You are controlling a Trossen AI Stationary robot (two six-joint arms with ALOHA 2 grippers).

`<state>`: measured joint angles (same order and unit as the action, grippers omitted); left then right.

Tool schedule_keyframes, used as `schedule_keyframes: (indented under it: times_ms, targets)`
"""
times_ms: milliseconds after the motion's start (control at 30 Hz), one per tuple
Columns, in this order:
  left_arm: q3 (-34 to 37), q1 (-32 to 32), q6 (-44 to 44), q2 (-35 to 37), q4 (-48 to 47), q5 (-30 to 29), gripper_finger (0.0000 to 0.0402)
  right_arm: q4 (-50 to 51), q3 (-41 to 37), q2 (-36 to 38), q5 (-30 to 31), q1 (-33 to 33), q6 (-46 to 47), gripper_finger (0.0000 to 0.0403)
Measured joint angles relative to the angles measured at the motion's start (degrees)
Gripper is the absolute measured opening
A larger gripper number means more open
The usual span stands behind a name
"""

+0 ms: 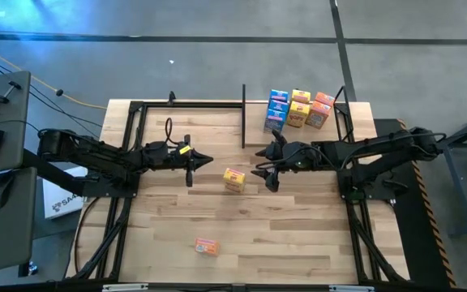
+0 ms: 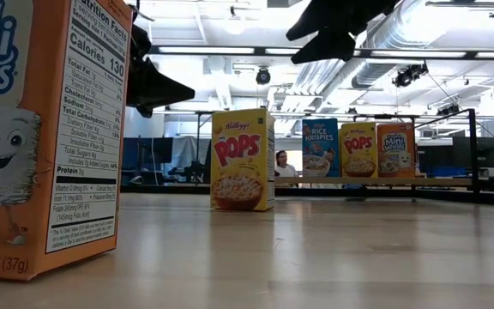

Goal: Stack cereal on shelf
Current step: Put the yellow cereal box on the shelf aligned with the other blue cereal box

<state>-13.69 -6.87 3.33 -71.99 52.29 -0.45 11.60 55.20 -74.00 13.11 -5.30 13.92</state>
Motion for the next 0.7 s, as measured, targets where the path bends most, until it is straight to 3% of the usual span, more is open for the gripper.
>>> schedule_keyframes:
  times_ms: [233, 467, 700]
  targets:
    - [0.00, 0.00, -0.04, 0.00, 0.00, 0.00, 0.0003, 0.04, -0.02, -0.01, 0.36, 0.04, 4.45, 0.0298]
    - [-0.02, 0.00, -0.04, 0.00, -0.11, 0.00, 0.0003, -1.03, -0.07, -3.12, 4.42, 0.16, 0.00, 0.0317]
    - [-0.02, 0.00, -0.05, 0.00, -1.00, 1.55, 0.0003, -4.16, -0.09, -5.78, 2.58, 0.00, -5.44, 0.0328]
